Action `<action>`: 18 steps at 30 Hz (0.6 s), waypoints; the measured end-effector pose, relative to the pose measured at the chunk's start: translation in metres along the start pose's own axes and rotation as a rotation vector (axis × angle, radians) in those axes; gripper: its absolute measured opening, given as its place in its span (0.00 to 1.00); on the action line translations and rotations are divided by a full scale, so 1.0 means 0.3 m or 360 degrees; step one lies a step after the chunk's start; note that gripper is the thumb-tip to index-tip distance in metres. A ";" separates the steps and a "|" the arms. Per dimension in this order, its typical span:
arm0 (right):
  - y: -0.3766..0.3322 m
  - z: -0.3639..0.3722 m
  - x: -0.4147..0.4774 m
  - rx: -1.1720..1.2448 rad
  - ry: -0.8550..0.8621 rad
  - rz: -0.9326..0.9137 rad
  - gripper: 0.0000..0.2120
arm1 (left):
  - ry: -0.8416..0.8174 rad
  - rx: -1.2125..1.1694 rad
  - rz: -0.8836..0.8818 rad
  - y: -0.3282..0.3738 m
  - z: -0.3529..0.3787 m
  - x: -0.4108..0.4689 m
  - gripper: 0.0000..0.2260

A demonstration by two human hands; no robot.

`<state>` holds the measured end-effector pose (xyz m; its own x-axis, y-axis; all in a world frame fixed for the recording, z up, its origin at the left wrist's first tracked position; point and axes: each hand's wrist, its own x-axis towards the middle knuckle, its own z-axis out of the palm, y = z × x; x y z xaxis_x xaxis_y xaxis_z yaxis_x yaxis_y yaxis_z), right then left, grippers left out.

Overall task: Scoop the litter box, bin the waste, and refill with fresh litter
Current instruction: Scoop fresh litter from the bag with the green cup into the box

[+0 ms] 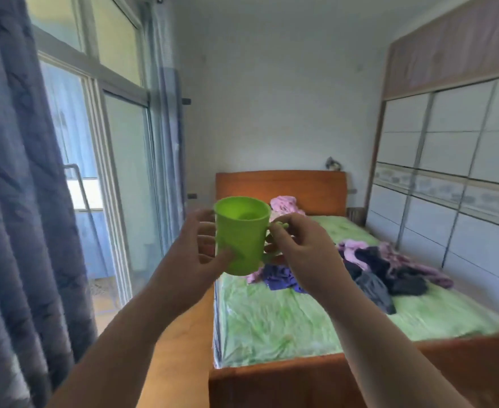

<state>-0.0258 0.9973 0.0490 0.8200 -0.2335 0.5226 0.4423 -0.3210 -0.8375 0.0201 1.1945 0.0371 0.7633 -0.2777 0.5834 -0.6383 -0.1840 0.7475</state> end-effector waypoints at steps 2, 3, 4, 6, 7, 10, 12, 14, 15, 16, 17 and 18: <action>0.067 -0.134 -0.030 -0.0086 0.0066 0.0011 0.04 | -0.0093 -0.0056 0.0016 -0.006 0.148 0.015 0.27; 0.103 -0.198 -0.047 -0.0129 0.0093 0.0019 0.06 | -0.0136 -0.0066 0.0017 -0.017 0.225 0.020 0.28; 0.144 -0.261 -0.065 -0.0151 0.0119 0.0036 0.07 | -0.0177 -0.0078 0.0012 -0.030 0.301 0.022 0.29; 0.235 -0.383 -0.102 -0.0140 0.0159 0.0096 0.08 | -0.0254 -0.0122 -0.0022 -0.057 0.460 0.020 0.29; 0.279 -0.441 -0.119 -0.0148 0.0166 0.0130 0.09 | -0.0281 -0.0150 -0.0051 -0.068 0.540 0.016 0.29; 0.420 -0.614 -0.149 -0.0225 0.0167 0.0257 0.09 | -0.0328 -0.0219 -0.0152 -0.109 0.779 0.003 0.29; 0.517 -0.723 -0.161 -0.0283 0.0161 0.0317 0.10 | -0.0363 -0.0229 -0.0198 -0.150 0.932 -0.013 0.29; 0.614 -0.816 -0.169 -0.0365 0.0138 0.0375 0.11 | -0.0357 -0.0255 -0.0255 -0.200 1.069 -0.035 0.30; 0.660 -0.856 -0.172 -0.0416 0.0115 0.0402 0.12 | -0.0346 -0.0271 -0.0287 -0.224 1.130 -0.048 0.30; 0.701 -0.889 -0.176 -0.0473 0.0087 0.0425 0.12 | -0.0336 -0.0270 -0.0320 -0.249 1.187 -0.060 0.31; 0.742 -0.917 -0.184 -0.0524 0.0058 0.0450 0.12 | -0.0343 -0.0258 -0.0365 -0.273 1.238 -0.074 0.31; 0.787 -0.941 -0.193 -0.0563 0.0031 0.0489 0.12 | -0.0361 -0.0242 -0.0413 -0.299 1.282 -0.087 0.31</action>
<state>-0.0715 0.6760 -0.1337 0.8852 -0.3826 0.2648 0.0265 -0.5268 -0.8496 0.0189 0.8555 -0.1673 0.8452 -0.4449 0.2960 -0.3914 -0.1383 0.9098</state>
